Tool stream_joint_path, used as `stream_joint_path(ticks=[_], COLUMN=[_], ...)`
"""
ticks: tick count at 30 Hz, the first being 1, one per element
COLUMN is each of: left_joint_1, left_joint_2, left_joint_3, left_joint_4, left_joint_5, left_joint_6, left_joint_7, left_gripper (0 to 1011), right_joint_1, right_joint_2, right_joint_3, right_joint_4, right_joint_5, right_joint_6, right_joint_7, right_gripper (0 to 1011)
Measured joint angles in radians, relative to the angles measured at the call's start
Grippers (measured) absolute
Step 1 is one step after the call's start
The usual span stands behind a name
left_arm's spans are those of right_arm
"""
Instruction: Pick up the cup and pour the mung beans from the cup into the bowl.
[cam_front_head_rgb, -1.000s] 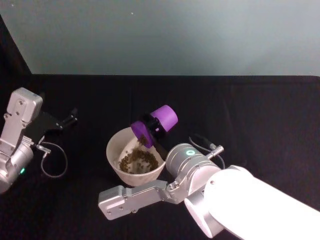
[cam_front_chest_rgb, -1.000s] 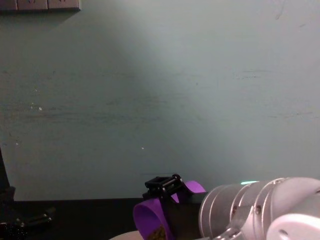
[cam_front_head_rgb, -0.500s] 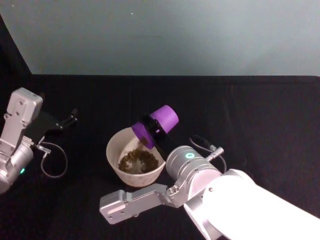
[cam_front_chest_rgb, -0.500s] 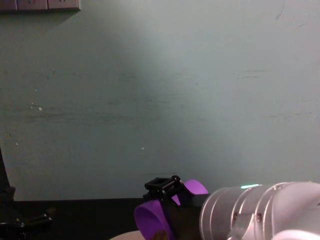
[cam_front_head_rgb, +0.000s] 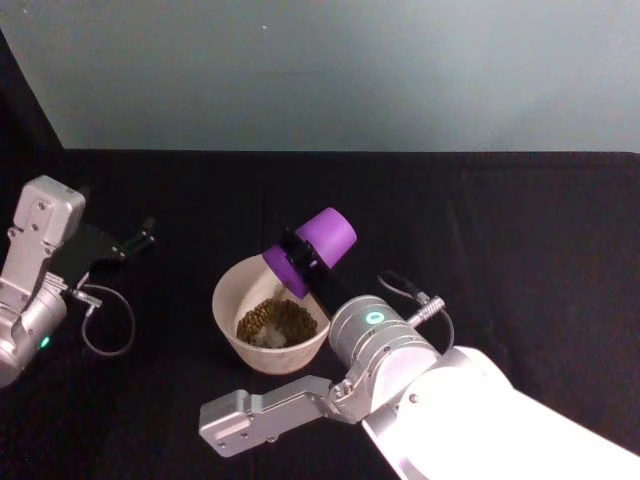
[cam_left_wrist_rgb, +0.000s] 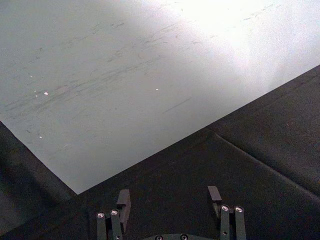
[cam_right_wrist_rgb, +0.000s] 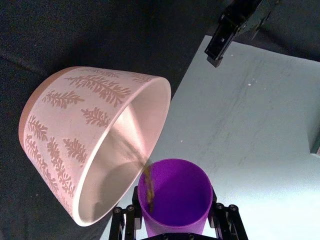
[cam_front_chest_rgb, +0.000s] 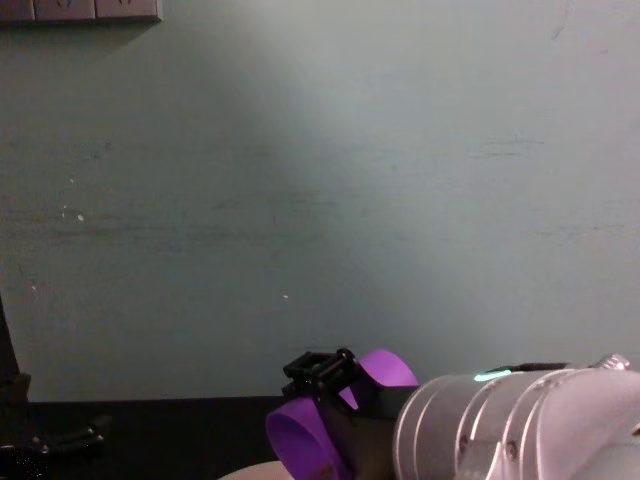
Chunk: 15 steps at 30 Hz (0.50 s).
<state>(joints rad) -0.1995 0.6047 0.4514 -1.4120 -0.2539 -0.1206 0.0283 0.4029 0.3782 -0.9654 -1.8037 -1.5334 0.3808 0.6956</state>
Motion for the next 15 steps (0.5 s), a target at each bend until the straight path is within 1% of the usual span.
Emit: stream_joint_path(ticks=[6,15], left_joint_1=[0.0,0.0], left_joint_2=[0.0,0.0], left_joint_3=[0.0,0.0], left_joint_4=[0.0,0.0], left_joint_5=[0.0,0.0], left_joint_6=[0.0,0.0], left_joint_7=[0.0,0.0], left_gripper=[1000,1000], right_joint_1=[-0.01,-0.018], right_joint_2=[-0.003,-0.006], right_joint_3=[0.001,-0.005], right_joint_4=[-0.011,-0.022], right_joint_5=[-0.02,-0.084], right_joint_6=[-0.007,-0.023], right_joint_7=[0.006,0.018], right_gripper=[726,724])
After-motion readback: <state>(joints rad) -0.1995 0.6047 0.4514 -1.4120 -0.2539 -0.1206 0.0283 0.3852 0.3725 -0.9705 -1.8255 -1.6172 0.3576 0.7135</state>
